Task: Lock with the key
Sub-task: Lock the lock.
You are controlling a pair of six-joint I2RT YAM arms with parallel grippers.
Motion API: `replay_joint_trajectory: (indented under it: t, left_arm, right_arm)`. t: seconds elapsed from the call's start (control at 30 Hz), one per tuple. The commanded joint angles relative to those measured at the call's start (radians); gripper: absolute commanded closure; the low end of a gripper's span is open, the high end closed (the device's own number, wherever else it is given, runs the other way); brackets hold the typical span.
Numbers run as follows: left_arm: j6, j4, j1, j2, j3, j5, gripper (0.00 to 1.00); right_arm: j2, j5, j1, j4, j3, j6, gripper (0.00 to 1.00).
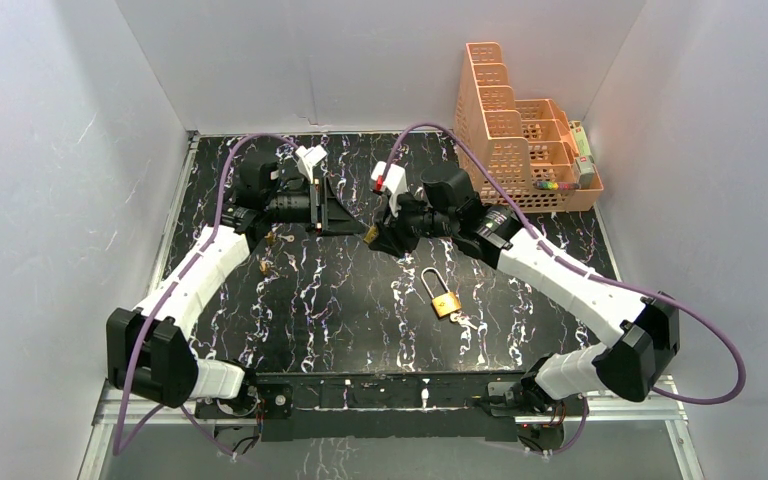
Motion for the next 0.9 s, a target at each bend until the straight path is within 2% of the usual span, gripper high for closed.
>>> replay_joint_trajectory:
  t: [0.0, 0.03, 0.07, 0.17, 0.23, 0.27, 0.37, 0.4, 0.53, 0.63, 0.7, 0.77, 0.87]
  left_arm:
    - [-0.022, 0.042, -0.011, -0.006, 0.0, 0.029, 0.74]
    - [-0.023, 0.048, -0.01, -0.009, 0.001, 0.029, 0.89]
    - [-0.024, 0.053, -0.01, -0.012, -0.002, 0.029, 1.0]
    - [-0.025, 0.104, -0.01, -0.032, -0.02, 0.045, 1.0]
    - [-0.051, 0.177, -0.011, -0.055, -0.047, 0.049, 1.0]
    - [-0.06, 0.214, -0.011, -0.067, -0.053, 0.049, 1.0]
    - [-0.022, 0.248, -0.008, -0.104, -0.043, 0.011, 1.0]
    - [0.0, 0.251, -0.004, -0.113, -0.031, -0.009, 1.0]
    - [0.032, 0.375, -0.001, -0.147, -0.026, -0.061, 1.0]
    - [-0.039, 0.671, -0.001, -0.189, -0.115, -0.055, 1.0]
    - [-0.072, 0.892, 0.0, -0.223, -0.189, -0.066, 1.0]
    - [-0.06, 0.99, 0.0, -0.246, -0.224, -0.086, 1.0]
    - [-0.045, 1.049, -0.001, -0.249, -0.228, -0.082, 1.0]
  right_arm:
    - [0.001, -0.02, -0.005, 0.067, 0.07, -0.012, 0.66]
    - [0.002, -0.022, -0.005, 0.067, 0.073, -0.014, 0.66]
    - [0.004, -0.024, -0.005, 0.066, 0.076, -0.015, 0.66]
    - [0.006, -0.03, -0.007, 0.062, 0.082, -0.016, 0.66]
    - [0.003, -0.029, -0.011, 0.054, 0.089, -0.017, 0.59]
    - [-0.001, -0.022, -0.017, 0.046, 0.096, -0.018, 0.48]
    - [-0.07, 0.02, -0.064, 0.077, 0.084, -0.005, 0.04]
    - [-0.112, 0.005, -0.094, 0.126, 0.046, 0.023, 0.02]
    - [-0.268, -0.213, -0.24, 0.399, -0.103, 0.193, 0.01]
    - [-0.244, -0.48, -0.336, 0.527, -0.136, 0.339, 0.02]
    - [-0.224, -0.64, -0.374, 0.727, -0.189, 0.465, 0.02]
    - [-0.192, -0.704, -0.384, 0.847, -0.196, 0.522, 0.05]
    - [-0.146, -0.701, -0.385, 0.869, -0.173, 0.512, 0.1]
